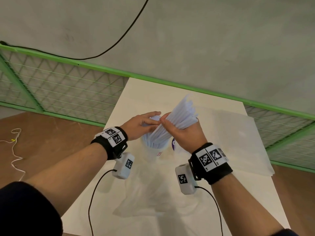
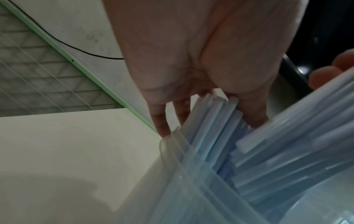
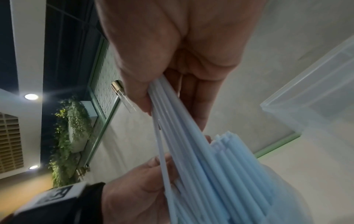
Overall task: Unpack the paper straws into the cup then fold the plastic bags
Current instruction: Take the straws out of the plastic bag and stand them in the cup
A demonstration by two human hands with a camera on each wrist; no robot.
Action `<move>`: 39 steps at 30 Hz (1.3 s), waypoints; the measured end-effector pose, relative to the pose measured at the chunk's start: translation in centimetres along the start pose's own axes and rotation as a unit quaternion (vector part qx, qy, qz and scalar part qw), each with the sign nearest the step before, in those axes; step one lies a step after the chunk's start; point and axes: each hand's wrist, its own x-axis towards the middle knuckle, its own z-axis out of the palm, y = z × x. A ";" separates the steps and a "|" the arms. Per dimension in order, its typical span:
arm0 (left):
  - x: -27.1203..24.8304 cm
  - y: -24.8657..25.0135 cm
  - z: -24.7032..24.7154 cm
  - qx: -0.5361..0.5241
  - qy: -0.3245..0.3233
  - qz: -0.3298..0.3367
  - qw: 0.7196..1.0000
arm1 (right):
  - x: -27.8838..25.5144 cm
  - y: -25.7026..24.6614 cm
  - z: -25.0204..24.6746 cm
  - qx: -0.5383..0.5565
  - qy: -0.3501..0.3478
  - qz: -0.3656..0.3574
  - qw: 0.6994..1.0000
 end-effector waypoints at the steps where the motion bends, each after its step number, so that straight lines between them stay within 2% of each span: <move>1: -0.1 0.2 0.1 0.001 0.002 -0.001 1.000 | 0.0 0.1 0.1 -0.020 -0.003 -0.006 1.000; 4: -0.3 0.3 0.3 0.000 0.012 -0.002 1.000 | 0.0 -0.3 0.6 -0.094 -0.020 -0.038 0.995; 9: -0.8 0.4 0.7 -0.021 0.026 0.015 0.999 | 0.5 0.7 1.7 -0.119 -0.040 -0.011 0.992; 13: -1.6 1.7 0.8 -0.103 0.174 -0.012 0.979 | 0.4 0.7 2.4 -0.172 -0.045 0.044 0.983; 15: -2.5 3.0 0.8 -0.141 0.208 -0.012 0.968 | 0.3 0.7 2.6 -0.174 -0.036 0.028 0.984; 19: -4.5 5.0 1.4 -0.152 0.181 0.026 0.971 | 0.0 1.0 2.2 -0.175 -0.048 0.008 0.983; 26: -5.8 5.9 2.3 -0.035 0.153 0.072 0.985 | -1.1 0.2 0.8 -0.080 -0.046 -0.029 0.995; 29: -6.3 5.9 2.9 -0.039 0.168 0.073 0.982 | -2.3 0.1 0.7 -0.039 -0.042 -0.062 0.996; 32: -6.3 5.7 3.3 -0.062 0.194 0.063 0.977 | -2.8 0.1 1.4 -0.078 -0.054 -0.078 0.992; 36: -5.6 6.3 3.6 -0.046 0.232 0.065 0.969 | -2.6 0.4 1.8 -0.113 -0.007 -0.071 0.991; 39: -5.1 6.5 3.7 -0.001 0.241 0.067 0.968 | -2.4 1.0 2.3 -0.138 0.001 -0.081 0.987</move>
